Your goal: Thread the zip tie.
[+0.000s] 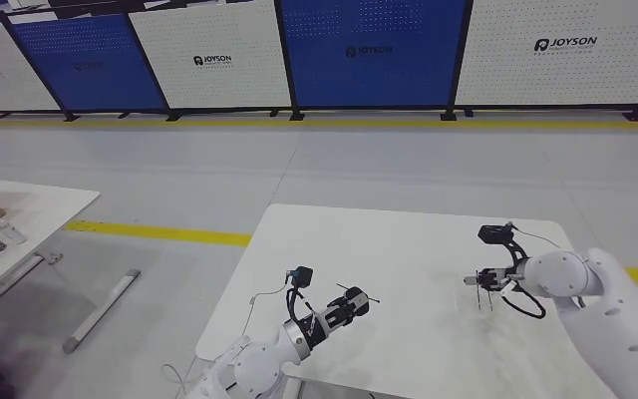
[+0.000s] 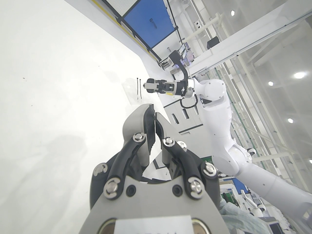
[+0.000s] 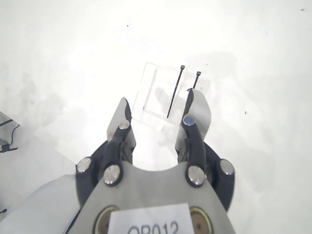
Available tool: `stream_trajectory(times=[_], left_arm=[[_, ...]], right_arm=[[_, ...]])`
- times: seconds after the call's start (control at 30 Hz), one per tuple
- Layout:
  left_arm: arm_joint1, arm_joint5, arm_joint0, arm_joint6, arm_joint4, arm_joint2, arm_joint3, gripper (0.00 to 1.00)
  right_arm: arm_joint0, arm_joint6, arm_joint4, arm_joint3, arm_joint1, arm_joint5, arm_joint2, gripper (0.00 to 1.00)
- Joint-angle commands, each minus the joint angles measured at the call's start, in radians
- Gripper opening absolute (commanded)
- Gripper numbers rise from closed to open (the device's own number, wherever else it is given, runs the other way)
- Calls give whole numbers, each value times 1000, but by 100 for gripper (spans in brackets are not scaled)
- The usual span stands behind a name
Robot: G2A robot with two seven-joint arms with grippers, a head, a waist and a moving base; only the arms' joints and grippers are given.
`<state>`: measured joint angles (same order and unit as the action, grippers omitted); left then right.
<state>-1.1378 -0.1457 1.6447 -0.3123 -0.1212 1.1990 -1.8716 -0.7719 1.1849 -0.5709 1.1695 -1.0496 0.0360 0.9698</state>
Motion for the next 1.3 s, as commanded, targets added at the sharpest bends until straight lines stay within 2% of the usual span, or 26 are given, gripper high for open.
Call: stream_trajectory(times=[0.0, 0.13, 0.3, 0.37, 0.5, 0.73, 0.9, 1.27], left_arm=[[0, 0, 0, 0, 0, 0, 0, 0], [0, 0, 0, 0, 0, 0, 0, 0], [0, 0, 0, 0, 0, 0, 0, 0], [0, 0, 0, 0, 0, 0, 0, 0], [0, 0, 0, 0, 0, 0, 0, 0], [0, 0, 0, 0, 0, 0, 0, 0], [0, 0, 0, 0, 0, 0, 0, 0], [0, 0, 0, 0, 0, 0, 0, 0]], right_arm=[[6, 8, -6, -8, -3, -17, -9, 40], [30, 19, -20, -38, -14, -48, -33, 35], [58, 18, -21, -77, -29, -60, -63, 30], [70, 21, -24, -97, -36, -73, -75, 31], [87, 18, -18, -137, -48, -73, -95, 24], [110, 18, -12, -193, -72, -69, -134, 20], [127, 10, -1, -239, -86, -69, -150, 21], [149, 0, -4, -291, -107, -83, -167, 18]])
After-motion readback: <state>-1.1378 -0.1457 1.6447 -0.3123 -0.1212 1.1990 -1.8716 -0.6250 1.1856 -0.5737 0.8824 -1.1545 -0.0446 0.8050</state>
